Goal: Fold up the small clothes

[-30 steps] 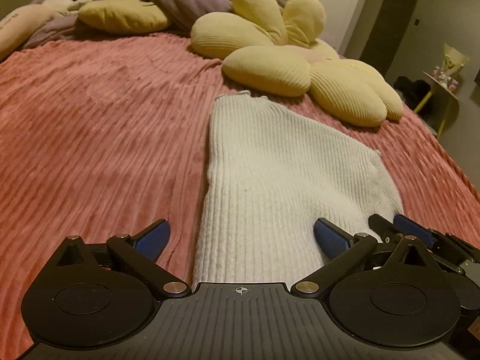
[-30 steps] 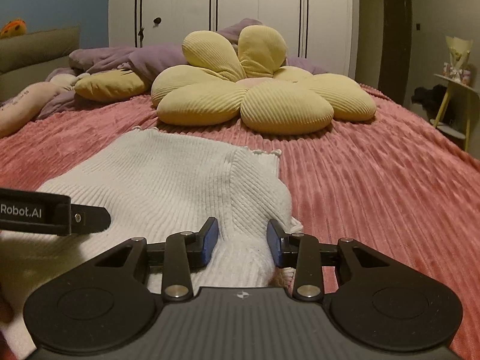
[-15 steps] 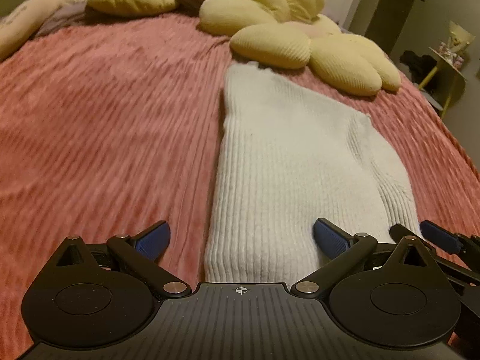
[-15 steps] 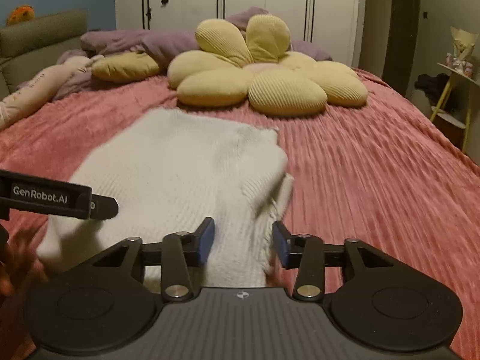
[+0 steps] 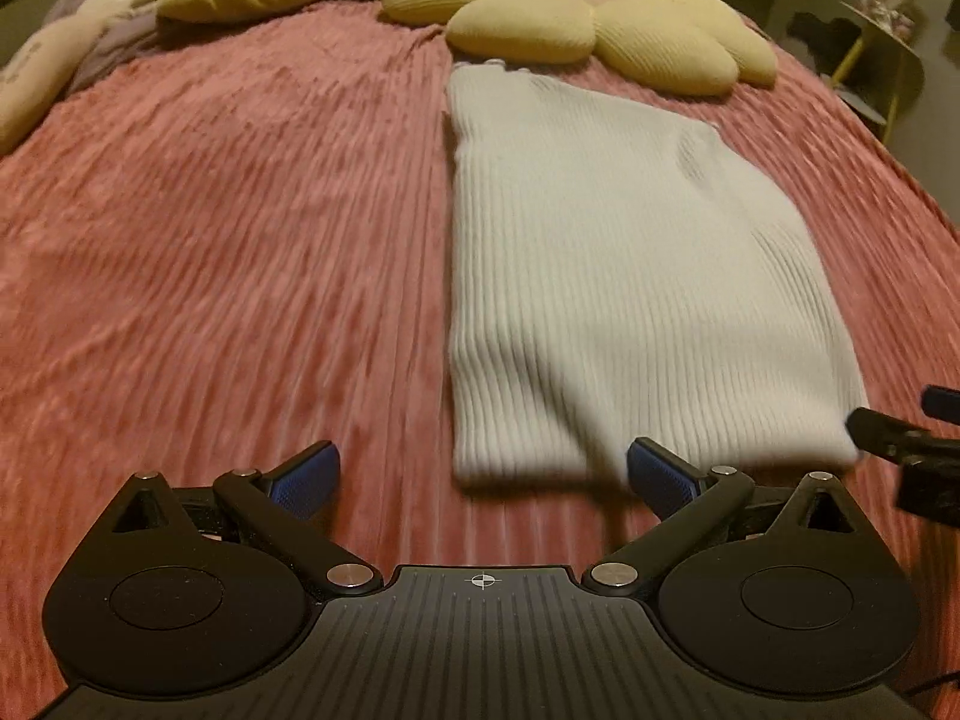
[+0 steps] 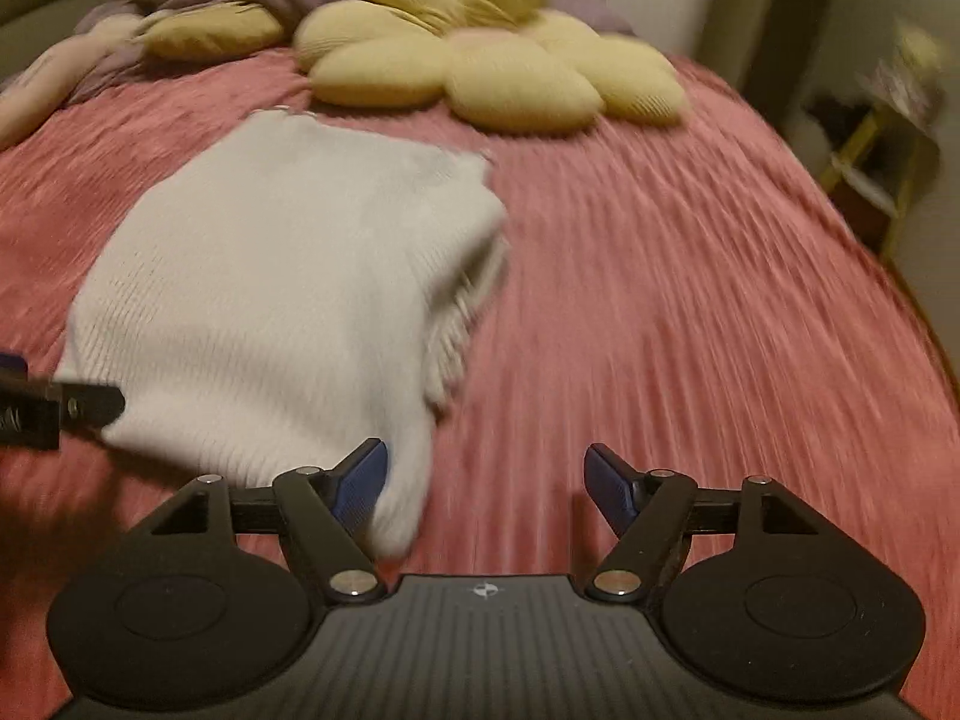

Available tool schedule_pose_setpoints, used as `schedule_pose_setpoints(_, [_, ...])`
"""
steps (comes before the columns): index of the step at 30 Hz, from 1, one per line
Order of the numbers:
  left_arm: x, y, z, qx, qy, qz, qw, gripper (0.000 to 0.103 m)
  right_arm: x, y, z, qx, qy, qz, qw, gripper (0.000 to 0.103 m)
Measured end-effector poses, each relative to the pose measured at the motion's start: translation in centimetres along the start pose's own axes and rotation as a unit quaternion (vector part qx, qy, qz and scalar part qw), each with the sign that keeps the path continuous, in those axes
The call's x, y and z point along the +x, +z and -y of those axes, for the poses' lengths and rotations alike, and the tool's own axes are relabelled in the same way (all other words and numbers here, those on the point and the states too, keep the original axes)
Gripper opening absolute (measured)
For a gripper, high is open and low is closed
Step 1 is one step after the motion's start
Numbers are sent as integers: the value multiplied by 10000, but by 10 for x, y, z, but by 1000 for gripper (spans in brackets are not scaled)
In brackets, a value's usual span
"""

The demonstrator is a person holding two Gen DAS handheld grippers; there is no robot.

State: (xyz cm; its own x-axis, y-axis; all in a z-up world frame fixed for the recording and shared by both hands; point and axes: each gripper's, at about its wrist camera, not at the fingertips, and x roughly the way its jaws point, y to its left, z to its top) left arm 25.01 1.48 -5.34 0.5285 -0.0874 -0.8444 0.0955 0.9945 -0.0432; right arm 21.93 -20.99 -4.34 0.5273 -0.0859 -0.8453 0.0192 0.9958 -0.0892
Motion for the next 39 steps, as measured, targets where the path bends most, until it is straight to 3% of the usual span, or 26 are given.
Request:
schedule_pose_setpoints(1, [-4,-6,1,28,42,-48,10000,103,-8,-4,4,204,88,-70,9997,77])
schedule_pose_setpoints(3, [-11,-20,3,134,154,-154,9997,103,-23,-15,9,505,254,-214,9982,99])
schedule_pose_setpoints(9, [-45,-50,9,231,351,-120,9990,103,-53,-44,0,889,753,-490,9920,99])
schedule_pose_setpoints(13, [-61,-48,10,278,346,-184,9988,103,-68,-42,-8,997,358,-486,9932,99])
schedule_pose_setpoints(19, [-81,-41,23,629,138,-70,9979,103,-79,-28,-14,843,536,-800,9918,99])
schedule_pose_setpoints(26, [-89,-32,9,146,-128,-127,9997,103,-93,-20,-19,734,345,-723,9941,99])
schedule_pose_setpoints(33, [-92,-29,7,48,-113,-189,9997,103,-99,-16,-21,698,263,-723,9946,99])
schedule_pose_setpoints(39, [-94,-28,17,362,32,-217,9991,103,-104,-14,-23,648,247,-670,9953,99])
